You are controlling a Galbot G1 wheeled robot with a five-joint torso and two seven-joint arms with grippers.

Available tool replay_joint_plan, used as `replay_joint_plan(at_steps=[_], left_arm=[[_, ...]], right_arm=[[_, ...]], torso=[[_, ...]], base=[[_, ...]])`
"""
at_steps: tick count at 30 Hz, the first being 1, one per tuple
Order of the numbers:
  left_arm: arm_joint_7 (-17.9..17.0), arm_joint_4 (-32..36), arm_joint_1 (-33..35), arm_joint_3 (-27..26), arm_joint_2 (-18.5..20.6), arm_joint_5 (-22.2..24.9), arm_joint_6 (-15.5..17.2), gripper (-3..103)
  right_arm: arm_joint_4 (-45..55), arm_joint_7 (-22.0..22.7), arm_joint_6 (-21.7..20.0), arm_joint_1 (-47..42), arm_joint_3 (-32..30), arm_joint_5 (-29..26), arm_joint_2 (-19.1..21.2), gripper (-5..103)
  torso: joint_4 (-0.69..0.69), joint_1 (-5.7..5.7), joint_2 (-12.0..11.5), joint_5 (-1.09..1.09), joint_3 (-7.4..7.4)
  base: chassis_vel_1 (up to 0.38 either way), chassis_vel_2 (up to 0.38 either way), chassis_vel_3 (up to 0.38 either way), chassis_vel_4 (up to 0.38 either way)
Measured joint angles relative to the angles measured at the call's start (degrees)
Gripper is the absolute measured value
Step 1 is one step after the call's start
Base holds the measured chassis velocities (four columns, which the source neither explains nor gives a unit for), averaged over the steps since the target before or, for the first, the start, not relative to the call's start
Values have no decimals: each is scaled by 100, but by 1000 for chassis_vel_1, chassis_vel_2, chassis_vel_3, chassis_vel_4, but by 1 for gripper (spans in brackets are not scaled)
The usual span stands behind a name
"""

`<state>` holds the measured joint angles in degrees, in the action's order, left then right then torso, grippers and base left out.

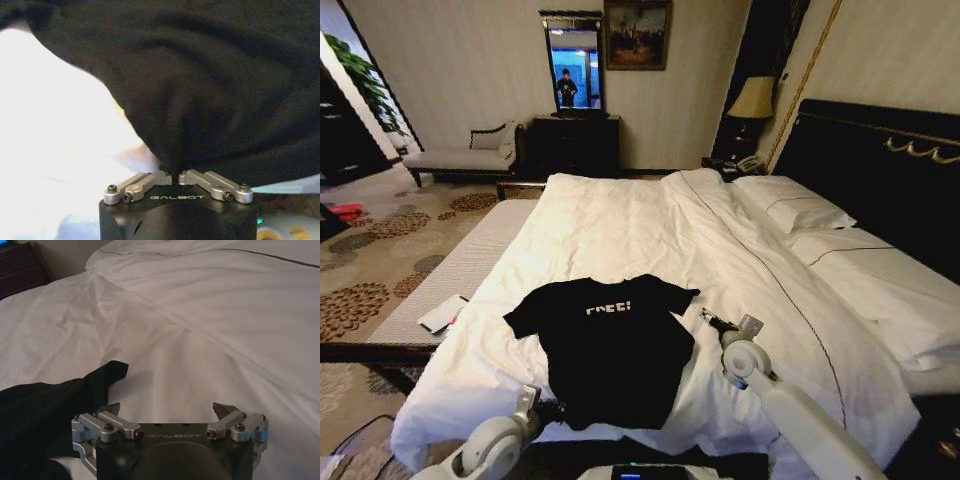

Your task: Fold the clothes on the bed.

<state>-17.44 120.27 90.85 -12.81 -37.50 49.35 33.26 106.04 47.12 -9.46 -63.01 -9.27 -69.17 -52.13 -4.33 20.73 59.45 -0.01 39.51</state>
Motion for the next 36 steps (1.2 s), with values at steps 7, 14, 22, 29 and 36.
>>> replay_joint_plan(at_steps=[7, 14, 22, 29, 36], left_arm=[[2, 511, 903, -634, 813, -142, -10, 1], [13, 721, 1852, -1035, 986, -446, -16, 1], [48, 545, 1979, -1013, 869, -661, -49, 1], [16, 467, 1936, -1168, 743, -751, -134, 1], [273, 1052, 1867, -1891, 461, -1063, -343, 20]], right_arm=[[-23, -12, -6, 28, 36, 120, -47, 100], [-20, -19, -9, -12, 5, 220, -116, 100], [33, -23, -9, -90, -53, 252, -66, 100], [401, 1, -18, -319, -75, 143, 116, 100], [1240, 601, -353, -497, -132, -961, 327, 100]], torso=[[-1, 0, 0, 2, 0], [1, 0, 0, 1, 0], [0, 0, 0, 0, 0], [0, 0, 0, 1, 0], [1, 0, 0, 1, 0]], base=[[0, 0, 0, 0], [0, 0, 0, 0], [0, 0, 0, 0], [0, 0, 0, 0], [0, 0, 0, 0]])
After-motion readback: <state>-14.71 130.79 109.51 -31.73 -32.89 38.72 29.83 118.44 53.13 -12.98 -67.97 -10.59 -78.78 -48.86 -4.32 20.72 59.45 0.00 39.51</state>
